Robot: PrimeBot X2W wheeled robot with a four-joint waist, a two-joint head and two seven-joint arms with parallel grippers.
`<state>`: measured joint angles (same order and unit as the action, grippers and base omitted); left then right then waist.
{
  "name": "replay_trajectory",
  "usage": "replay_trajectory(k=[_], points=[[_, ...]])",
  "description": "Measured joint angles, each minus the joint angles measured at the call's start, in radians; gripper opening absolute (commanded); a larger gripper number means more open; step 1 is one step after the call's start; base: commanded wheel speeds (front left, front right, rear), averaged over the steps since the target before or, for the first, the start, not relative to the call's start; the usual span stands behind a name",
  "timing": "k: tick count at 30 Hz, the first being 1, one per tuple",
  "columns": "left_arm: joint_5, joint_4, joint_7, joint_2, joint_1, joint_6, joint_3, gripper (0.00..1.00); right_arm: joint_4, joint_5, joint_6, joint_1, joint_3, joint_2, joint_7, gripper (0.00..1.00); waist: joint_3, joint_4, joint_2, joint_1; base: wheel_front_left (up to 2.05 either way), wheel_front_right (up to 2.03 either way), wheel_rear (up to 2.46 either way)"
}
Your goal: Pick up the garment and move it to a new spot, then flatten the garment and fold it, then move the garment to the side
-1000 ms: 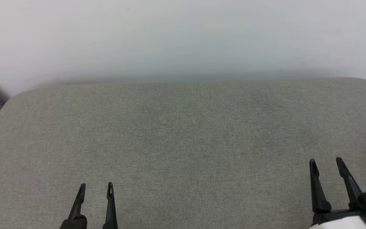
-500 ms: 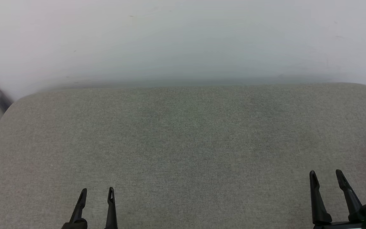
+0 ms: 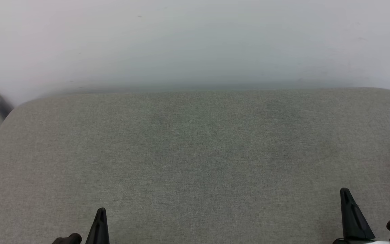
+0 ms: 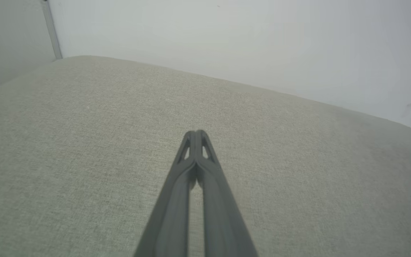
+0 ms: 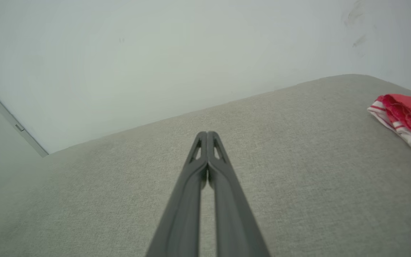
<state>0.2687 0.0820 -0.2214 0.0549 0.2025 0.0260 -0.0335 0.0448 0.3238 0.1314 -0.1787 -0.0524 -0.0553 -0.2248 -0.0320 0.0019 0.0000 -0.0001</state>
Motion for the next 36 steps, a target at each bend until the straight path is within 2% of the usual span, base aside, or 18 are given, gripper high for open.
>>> replay_trajectory(k=[13, 36], points=[[0.269, 0.038, 0.051, 0.009, -0.060, -0.031, 0.009, 0.00, 0.039, 0.258, 0.000, 0.053, 0.005, -0.008, 0.051, 0.00, 0.004, 0.000, 0.0000, 0.0001, 0.00, 0.00, 0.00], [0.621, 0.074, 0.122, 0.023, -0.132, -0.070, 0.032, 0.00, 0.087, 0.594, 0.000, 0.123, 0.004, -0.017, 0.125, 0.00, 0.011, -0.001, 0.0000, 0.0001, 0.00, 0.00, 0.00]])
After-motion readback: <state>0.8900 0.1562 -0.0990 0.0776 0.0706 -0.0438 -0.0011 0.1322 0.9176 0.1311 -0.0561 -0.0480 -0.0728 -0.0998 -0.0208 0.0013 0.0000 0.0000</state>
